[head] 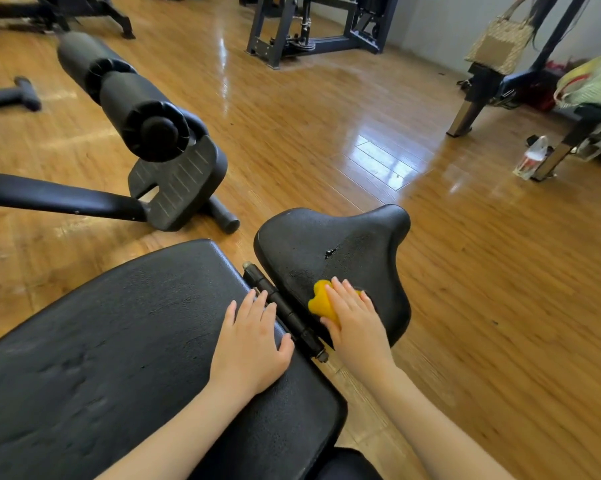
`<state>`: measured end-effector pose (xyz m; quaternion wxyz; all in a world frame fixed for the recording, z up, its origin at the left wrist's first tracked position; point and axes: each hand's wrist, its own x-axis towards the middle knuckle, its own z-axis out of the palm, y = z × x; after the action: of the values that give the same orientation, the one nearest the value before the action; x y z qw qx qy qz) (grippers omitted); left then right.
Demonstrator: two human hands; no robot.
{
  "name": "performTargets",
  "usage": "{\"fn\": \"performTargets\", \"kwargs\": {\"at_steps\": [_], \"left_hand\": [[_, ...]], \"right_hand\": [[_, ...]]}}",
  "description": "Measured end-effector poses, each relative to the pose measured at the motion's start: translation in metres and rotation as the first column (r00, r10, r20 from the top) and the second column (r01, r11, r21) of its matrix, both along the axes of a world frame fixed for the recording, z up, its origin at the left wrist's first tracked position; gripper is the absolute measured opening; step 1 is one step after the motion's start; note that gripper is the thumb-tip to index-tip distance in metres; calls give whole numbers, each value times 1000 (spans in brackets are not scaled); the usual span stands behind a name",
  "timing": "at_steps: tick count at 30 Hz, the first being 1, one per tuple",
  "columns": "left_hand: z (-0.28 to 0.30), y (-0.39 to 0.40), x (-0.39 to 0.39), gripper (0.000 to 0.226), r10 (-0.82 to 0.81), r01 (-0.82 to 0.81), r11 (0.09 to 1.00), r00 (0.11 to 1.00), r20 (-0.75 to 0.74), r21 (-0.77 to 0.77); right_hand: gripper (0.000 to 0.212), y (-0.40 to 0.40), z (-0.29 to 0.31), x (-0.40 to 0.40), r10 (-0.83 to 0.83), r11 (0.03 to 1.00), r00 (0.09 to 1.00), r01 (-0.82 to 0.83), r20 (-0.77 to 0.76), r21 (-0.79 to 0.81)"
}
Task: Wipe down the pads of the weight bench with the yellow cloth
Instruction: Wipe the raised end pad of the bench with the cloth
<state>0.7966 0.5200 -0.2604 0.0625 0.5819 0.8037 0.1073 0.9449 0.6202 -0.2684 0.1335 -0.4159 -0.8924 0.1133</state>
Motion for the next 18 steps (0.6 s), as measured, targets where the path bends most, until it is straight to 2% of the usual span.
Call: {"fn": "performTargets", "kwargs": {"at_steps": [4, 6, 9, 12, 14, 18], "left_hand": [[3, 0, 1, 79, -7, 7, 1000, 1000, 28, 22], [3, 0, 2, 70, -13, 12, 1000, 999, 45, 20], [4, -2, 2, 62, -22, 21, 1000, 998, 66, 18], [6, 1, -1, 60, -22, 21, 1000, 998, 57, 7], [5, 2, -3, 60, -16, 16, 1000, 999, 45, 0], [1, -2, -2, 60, -2, 4, 999, 999, 39, -32]], "right_hand": [[51, 27, 2, 5, 81, 997, 996, -81, 29, -2], [50, 67, 5, 2, -45, 998, 999, 45, 13, -33], [47, 119, 16, -6, -289, 956, 956, 285, -53, -72], [48, 125, 14, -19, -361, 932, 929, 361, -84, -18], [50, 106, 14, -24, -324, 945, 942, 326, -82, 9], [53, 36, 3, -29, -142, 989, 989, 141, -34, -41]]}}
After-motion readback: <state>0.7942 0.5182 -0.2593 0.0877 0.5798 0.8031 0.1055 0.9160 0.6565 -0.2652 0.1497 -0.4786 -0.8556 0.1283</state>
